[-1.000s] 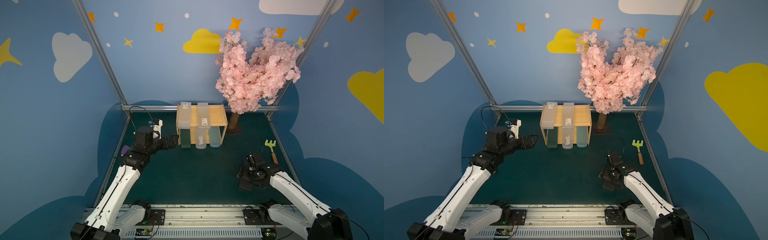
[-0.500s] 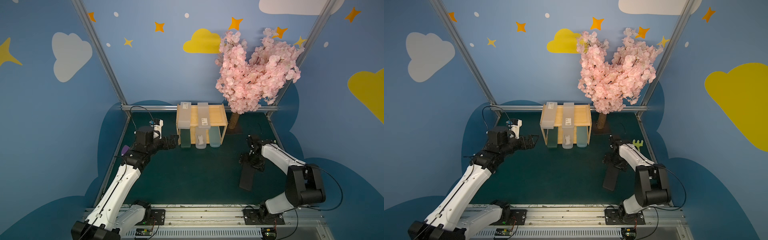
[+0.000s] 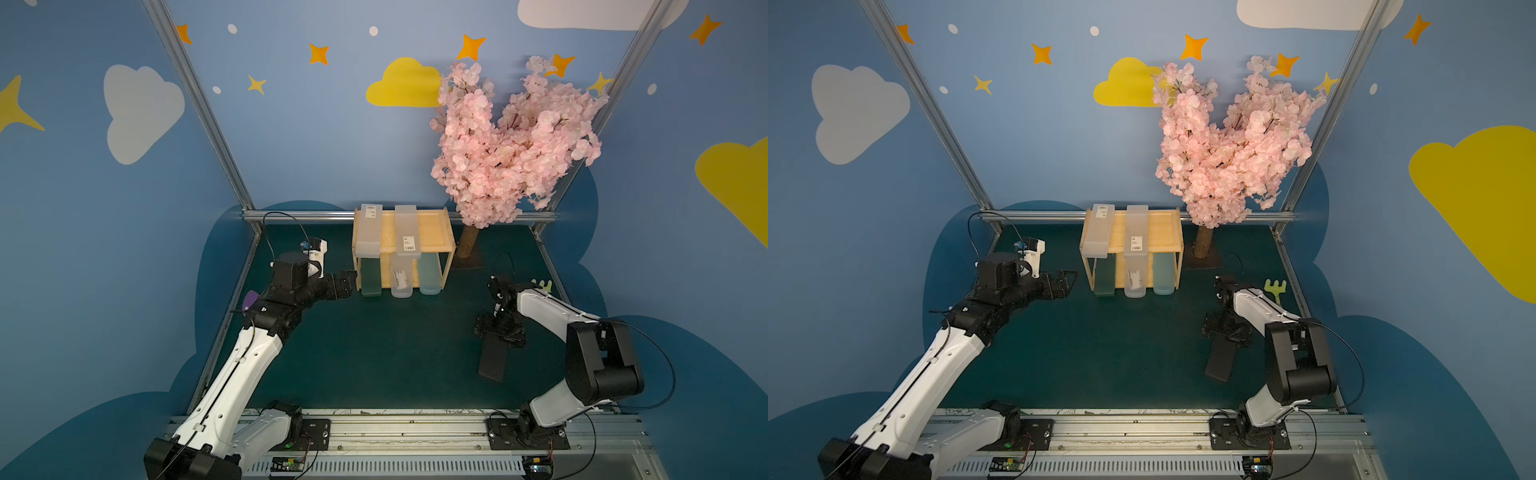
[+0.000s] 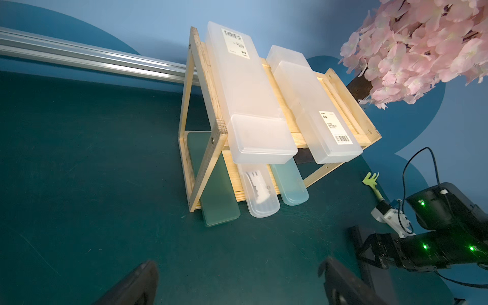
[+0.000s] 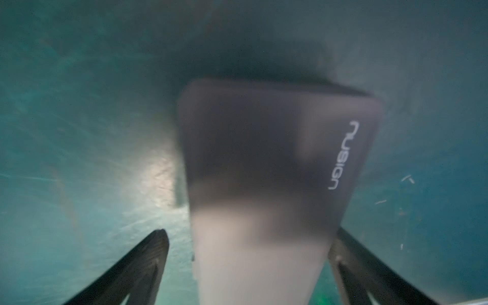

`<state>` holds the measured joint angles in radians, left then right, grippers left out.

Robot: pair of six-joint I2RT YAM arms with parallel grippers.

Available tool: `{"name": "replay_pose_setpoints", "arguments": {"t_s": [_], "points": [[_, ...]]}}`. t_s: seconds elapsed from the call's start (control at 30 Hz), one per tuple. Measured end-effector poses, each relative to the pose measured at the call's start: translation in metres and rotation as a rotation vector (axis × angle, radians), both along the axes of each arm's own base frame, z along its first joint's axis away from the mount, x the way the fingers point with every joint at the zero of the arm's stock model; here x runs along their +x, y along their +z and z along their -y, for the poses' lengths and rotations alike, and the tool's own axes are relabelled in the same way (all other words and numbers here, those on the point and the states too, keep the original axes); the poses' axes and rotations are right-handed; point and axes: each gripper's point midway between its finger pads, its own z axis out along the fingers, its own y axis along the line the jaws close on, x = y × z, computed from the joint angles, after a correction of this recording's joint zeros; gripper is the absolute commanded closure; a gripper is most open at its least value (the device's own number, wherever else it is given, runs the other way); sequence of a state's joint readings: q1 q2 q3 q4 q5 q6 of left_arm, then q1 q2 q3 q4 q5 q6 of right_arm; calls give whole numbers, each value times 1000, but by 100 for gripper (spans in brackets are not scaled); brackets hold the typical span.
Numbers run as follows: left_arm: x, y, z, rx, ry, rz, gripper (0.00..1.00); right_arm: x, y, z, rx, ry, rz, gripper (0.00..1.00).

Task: Remove the pencil cases from the shelf
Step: Adjust the pencil case at the center of the board.

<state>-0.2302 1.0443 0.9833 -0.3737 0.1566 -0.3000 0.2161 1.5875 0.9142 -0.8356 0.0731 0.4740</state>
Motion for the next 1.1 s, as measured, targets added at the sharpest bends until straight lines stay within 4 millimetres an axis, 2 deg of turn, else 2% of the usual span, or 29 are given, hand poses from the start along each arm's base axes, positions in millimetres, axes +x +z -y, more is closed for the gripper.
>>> {"name": "replay_pose_setpoints", "arguments": {"t_s": [0.17, 0.33, 0.47, 0.63, 0.83, 0.93, 1.1], "points": [[0, -1, 0, 5, -2, 0, 0, -14, -9, 1, 4, 9, -40, 5], [1, -2, 0, 6, -2, -3, 0, -13, -11, -3, 28, 29, -32, 23], [1, -2, -1, 11, 1, -4, 0, -6, -7, -6, 40, 53, -15, 32], [0, -5, -3, 25, 10, -12, 0, 10, 1, -13, 67, 99, 16, 35], [-1, -7, -5, 35, 13, -18, 0, 37, 5, -24, 100, 210, 31, 32], [-2, -8, -6, 41, 14, -20, 0, 51, 1, -29, 114, 265, 27, 31], [-3, -8, -8, 49, 21, -19, 0, 56, -7, -31, 122, 330, 6, 29]]}}
